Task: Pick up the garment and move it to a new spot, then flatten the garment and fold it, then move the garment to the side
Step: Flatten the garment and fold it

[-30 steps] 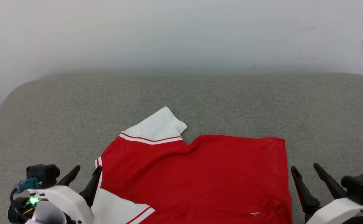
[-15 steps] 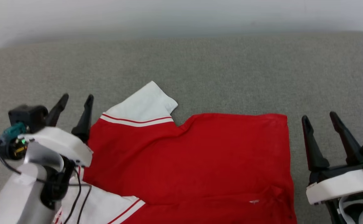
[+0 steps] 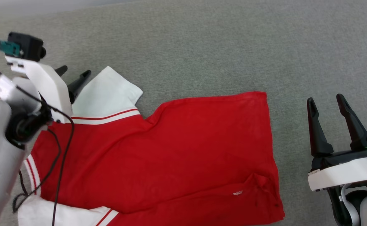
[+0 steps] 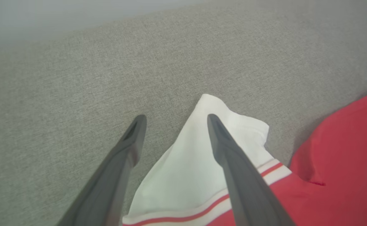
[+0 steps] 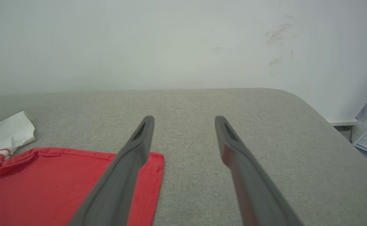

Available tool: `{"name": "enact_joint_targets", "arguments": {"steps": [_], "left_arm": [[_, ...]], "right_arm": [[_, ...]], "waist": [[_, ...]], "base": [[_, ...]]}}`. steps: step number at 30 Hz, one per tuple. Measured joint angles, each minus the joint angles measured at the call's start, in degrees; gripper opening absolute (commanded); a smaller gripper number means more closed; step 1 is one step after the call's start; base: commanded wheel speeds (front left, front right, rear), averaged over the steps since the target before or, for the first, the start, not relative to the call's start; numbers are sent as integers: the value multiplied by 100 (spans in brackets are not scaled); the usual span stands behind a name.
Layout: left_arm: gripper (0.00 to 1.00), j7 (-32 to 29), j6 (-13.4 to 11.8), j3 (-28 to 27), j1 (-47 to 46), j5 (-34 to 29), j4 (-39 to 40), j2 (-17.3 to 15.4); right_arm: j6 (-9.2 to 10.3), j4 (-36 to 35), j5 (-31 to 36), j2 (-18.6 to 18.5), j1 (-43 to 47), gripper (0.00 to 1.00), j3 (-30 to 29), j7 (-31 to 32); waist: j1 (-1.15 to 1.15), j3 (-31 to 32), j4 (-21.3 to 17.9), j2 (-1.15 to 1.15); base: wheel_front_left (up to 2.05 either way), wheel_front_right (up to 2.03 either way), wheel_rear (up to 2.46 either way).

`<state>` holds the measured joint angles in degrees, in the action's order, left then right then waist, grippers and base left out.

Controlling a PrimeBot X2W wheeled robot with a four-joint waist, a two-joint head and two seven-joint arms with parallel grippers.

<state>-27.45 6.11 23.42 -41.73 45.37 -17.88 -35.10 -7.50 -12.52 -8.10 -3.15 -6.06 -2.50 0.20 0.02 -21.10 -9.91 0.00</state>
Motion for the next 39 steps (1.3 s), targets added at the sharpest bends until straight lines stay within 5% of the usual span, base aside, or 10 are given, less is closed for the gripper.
{"name": "enact_joint_targets", "arguments": {"steps": [8, 16, 17, 18, 19, 28, 39], "left_arm": [[100, -1798, 78, 266, -669, 686, -236, -219], [100, -2640, -41, 628, -864, 664, -522, -223], [47, -2715, -54, 673, -899, 648, -545, -210], [34, -2749, -56, 715, -921, 628, -558, -202], [0, -2784, -56, 745, -936, 615, -581, -193], [0, -2405, -10, 842, -948, 468, -768, -62], [0, -1479, 54, 811, -1117, 361, -595, 189]], "right_arm": [[0, 247, -215, 13, -104, 100, 116, -190], [0, 515, -408, 15, -170, 100, 158, -372], [0, 541, -412, 16, -177, 100, 155, -379], [0, 560, -433, 16, -200, 100, 154, -390], [0, 582, -460, 16, -224, 100, 154, -397], [0, 993, -859, 19, -419, 100, 185, -23], [0, 1908, -1572, -755, -1435, 100, 524, 2368]], "waist": [[-1, -280, -327, 0], [-2, -488, -546, 0], [-2, -507, -555, 0], [-2, -522, -564, 0], [-2, -535, -572, 0], [-2, -480, -497, 0], [-2, -335, 18, 0]], "base": [[0, 0, 0], [0, 0, 0], [0, 0, 0], [0, 0, 0], [0, 0, 0], [0, 0, 0], [0, 0, 0]]}}
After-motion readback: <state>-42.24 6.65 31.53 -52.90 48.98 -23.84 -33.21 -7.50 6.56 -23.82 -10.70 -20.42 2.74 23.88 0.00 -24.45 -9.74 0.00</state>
